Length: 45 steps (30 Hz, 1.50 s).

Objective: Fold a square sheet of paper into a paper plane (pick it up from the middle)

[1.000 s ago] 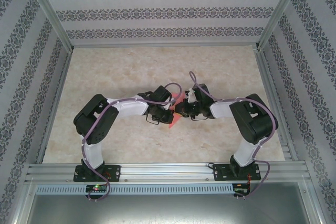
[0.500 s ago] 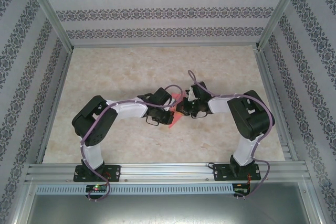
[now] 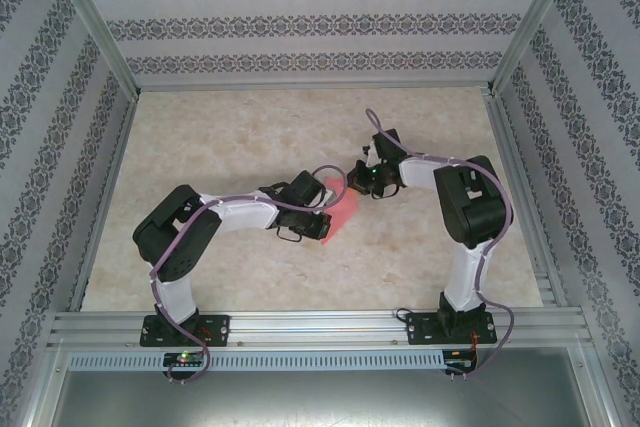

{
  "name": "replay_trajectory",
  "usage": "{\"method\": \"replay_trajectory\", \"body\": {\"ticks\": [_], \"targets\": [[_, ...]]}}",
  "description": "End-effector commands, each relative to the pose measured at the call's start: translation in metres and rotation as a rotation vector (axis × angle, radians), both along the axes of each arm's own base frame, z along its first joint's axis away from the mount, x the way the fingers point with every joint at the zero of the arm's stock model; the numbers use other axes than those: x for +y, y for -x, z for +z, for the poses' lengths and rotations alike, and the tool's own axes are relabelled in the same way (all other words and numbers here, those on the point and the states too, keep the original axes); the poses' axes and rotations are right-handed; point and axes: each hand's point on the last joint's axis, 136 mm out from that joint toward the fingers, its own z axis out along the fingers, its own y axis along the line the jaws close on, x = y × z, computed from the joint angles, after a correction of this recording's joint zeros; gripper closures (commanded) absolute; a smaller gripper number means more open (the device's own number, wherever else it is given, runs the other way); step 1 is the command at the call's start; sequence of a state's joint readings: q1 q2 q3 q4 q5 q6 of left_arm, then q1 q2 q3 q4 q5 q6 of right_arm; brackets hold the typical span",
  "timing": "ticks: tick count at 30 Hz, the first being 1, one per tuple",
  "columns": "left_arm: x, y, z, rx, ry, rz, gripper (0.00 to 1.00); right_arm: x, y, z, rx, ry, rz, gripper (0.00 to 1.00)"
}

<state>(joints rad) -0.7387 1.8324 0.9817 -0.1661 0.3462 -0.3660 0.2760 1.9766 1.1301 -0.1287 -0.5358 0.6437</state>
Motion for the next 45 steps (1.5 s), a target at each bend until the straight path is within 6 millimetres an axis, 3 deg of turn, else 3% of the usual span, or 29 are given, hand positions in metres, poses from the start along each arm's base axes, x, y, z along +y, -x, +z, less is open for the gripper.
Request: {"method": "replay_trajectory", "body": {"ticks": [1,5,9,13,16,21,25,34,45], "targets": [[0.088,0.066,-0.078,0.220,-0.390,0.001,0.95,-0.016,-0.007,-0.014,0.018,0.061,0.003,0.95],[0.088,0.068,-0.078,0.227,-0.383,-0.002,0.95,-0.023,-0.020,-0.016,0.010,0.060,0.006,0.96],[0.082,0.066,-0.077,0.229,-0.361,0.000,0.94,-0.029,-0.024,0.018,-0.068,0.049,-0.003,0.96],[0.074,0.061,-0.074,0.220,-0.333,0.003,0.94,-0.022,-0.007,0.053,-0.114,0.001,0.022,0.96],[0.067,0.057,-0.070,0.212,-0.305,0.002,0.94,-0.004,0.018,0.064,-0.113,-0.053,0.040,0.96],[0.062,0.053,-0.064,0.201,-0.285,0.001,0.94,0.026,0.055,0.041,-0.032,-0.130,0.070,0.97],[0.060,0.052,-0.061,0.195,-0.277,-0.005,0.94,0.046,0.066,0.022,0.003,-0.149,0.106,0.97],[0.062,0.055,-0.056,0.184,-0.276,-0.003,0.93,0.027,0.060,-0.016,0.053,-0.027,0.086,0.98],[0.069,0.073,-0.055,0.119,-0.425,-0.032,0.92,0.017,0.071,-0.046,0.115,0.016,0.073,0.98]]}}
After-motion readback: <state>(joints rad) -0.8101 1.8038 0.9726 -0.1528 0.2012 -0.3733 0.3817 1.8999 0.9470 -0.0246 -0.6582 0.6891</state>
